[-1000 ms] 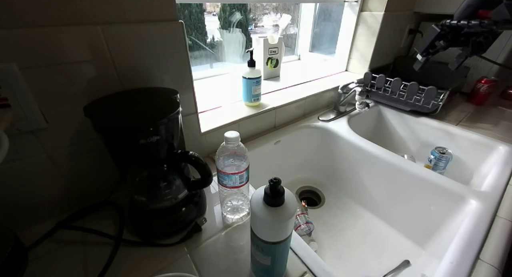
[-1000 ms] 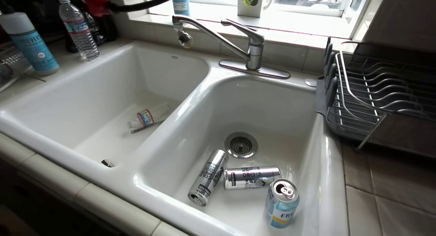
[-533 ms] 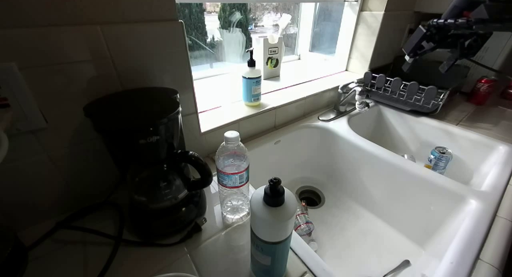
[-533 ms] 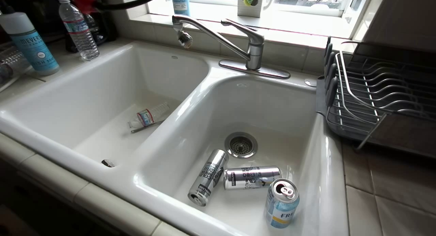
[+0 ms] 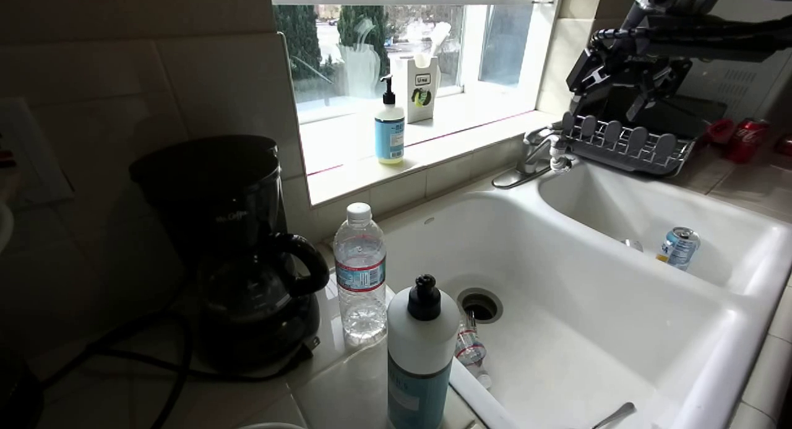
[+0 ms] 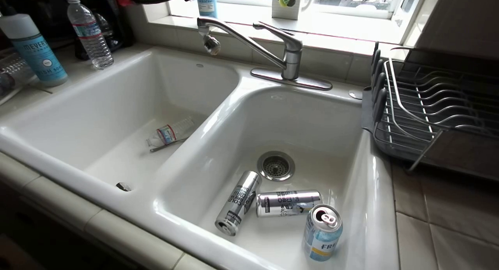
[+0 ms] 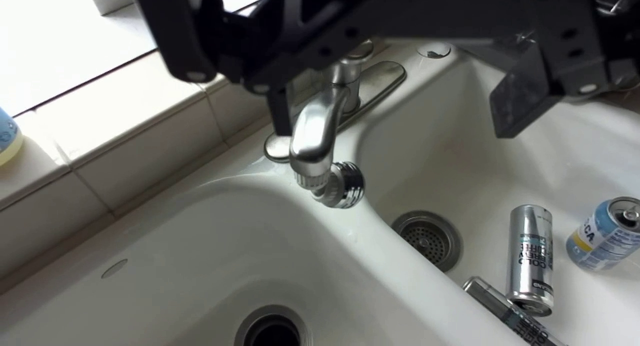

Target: Move the faucet head to the right

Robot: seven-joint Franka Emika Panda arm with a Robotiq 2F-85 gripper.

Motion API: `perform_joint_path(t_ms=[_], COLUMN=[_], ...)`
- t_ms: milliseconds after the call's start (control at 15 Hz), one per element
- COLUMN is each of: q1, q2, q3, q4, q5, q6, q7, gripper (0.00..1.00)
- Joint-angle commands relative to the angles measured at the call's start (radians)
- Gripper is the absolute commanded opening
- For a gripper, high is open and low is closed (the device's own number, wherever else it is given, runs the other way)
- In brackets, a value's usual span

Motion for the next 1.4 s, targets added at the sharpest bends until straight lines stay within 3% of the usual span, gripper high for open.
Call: perform_joint_path(t_ms=[0,267,733,1333], q1=[0.044,0.071,0.107,0.114], q2=[0.124,0.14,0.006,0.144], q3=[-0.037,-0.084,-0.166,-0.139], q4=[0.094,0.108,-0.034,0.088], q5=[-0.026,-0.036,0.045,0.034], q6=[-0.029,-0.051,0.002,-0.061], q7=[0.029,0.004,-0.193,-0.088], gripper=[1.0,1.0,1.0,1.0])
